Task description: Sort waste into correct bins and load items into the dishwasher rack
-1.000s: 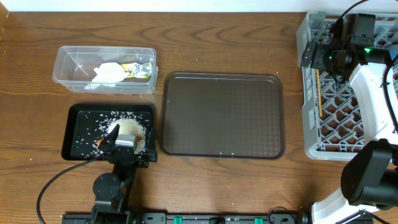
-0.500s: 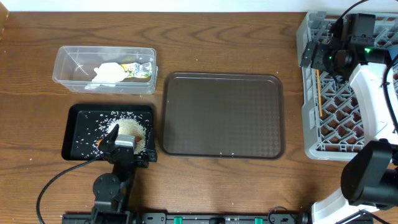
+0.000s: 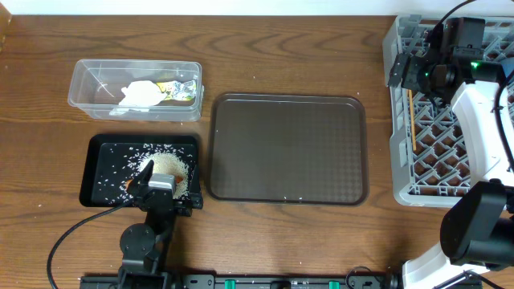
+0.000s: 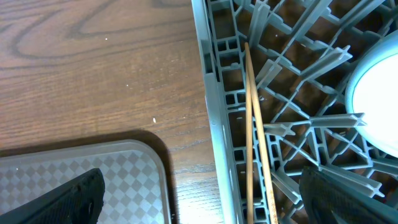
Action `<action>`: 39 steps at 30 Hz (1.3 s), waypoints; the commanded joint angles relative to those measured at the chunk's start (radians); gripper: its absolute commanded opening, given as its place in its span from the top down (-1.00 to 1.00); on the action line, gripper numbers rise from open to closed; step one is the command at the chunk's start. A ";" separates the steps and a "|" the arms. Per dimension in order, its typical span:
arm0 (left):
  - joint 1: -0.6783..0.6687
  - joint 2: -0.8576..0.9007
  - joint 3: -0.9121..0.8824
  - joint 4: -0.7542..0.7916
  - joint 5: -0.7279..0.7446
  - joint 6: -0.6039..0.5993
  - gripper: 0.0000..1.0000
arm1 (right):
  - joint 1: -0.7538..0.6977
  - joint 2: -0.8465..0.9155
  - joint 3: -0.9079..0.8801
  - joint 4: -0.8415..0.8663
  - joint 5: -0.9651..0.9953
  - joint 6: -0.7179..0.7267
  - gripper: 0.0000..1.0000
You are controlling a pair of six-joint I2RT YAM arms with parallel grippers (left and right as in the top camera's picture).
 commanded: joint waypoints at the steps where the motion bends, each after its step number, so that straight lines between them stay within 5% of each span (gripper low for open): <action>1: 0.004 -0.007 -0.016 -0.035 -0.005 -0.005 -0.96 | -0.008 -0.029 0.018 -0.001 0.006 0.011 -0.99; 14: 0.004 -0.007 -0.016 -0.035 -0.005 -0.005 -0.96 | -0.007 -0.049 0.018 -0.002 0.006 0.011 -0.99; 39: 0.004 -0.007 -0.016 -0.035 -0.005 -0.005 -0.95 | -0.003 -0.607 -0.042 -0.042 0.001 -0.047 -0.98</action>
